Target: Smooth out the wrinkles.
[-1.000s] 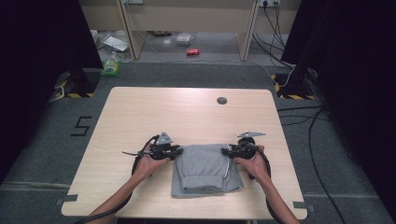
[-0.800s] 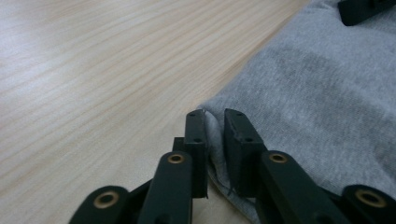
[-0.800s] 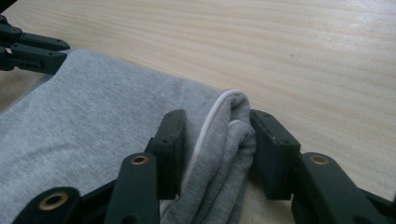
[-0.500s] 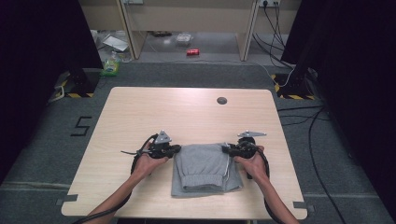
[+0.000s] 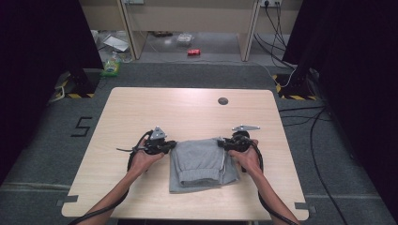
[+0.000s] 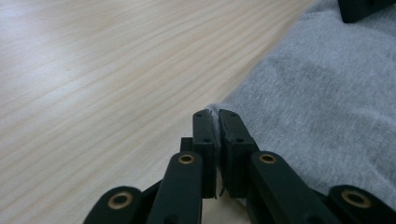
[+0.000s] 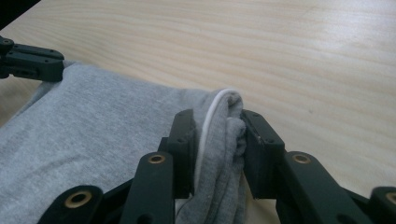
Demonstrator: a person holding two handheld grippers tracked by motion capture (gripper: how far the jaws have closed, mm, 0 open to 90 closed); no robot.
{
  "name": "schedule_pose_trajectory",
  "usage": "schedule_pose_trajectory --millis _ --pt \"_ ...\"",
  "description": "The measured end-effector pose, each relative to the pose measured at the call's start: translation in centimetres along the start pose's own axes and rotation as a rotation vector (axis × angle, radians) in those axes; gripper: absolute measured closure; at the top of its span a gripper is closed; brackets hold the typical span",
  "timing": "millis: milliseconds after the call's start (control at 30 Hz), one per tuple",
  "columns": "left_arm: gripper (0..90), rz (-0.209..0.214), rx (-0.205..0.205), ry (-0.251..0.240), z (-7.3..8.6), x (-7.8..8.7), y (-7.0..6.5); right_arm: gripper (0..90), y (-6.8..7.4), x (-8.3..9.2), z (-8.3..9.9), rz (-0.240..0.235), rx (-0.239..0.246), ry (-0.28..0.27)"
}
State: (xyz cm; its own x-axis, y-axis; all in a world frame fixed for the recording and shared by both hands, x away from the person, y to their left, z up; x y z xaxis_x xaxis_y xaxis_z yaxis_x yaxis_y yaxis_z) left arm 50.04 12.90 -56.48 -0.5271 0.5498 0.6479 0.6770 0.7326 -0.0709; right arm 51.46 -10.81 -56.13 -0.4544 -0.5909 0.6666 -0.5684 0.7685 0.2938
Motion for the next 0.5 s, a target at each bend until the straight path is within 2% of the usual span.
schedule_pose_trajectory --millis 500 --pt "85.2 -0.042 0.025 0.008 -0.7 0.1 3.3 67.2 0.3 -2.4 -2.5 0.001 0.009 -0.005"
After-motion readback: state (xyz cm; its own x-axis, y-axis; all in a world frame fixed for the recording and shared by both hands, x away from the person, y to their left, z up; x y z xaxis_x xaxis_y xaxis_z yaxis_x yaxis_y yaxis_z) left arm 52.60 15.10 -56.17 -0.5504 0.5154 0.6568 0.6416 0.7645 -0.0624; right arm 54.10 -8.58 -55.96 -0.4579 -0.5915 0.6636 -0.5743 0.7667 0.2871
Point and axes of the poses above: each handheld gripper's, and its own axes: x roughly backward along the jaws, z roughly out of its underside, y roughly to its left, the point moved 9 cm from there along -x, roughly forward along the jaws, and after that the axes turned 4 degrees about y, right-handed, at the moved point
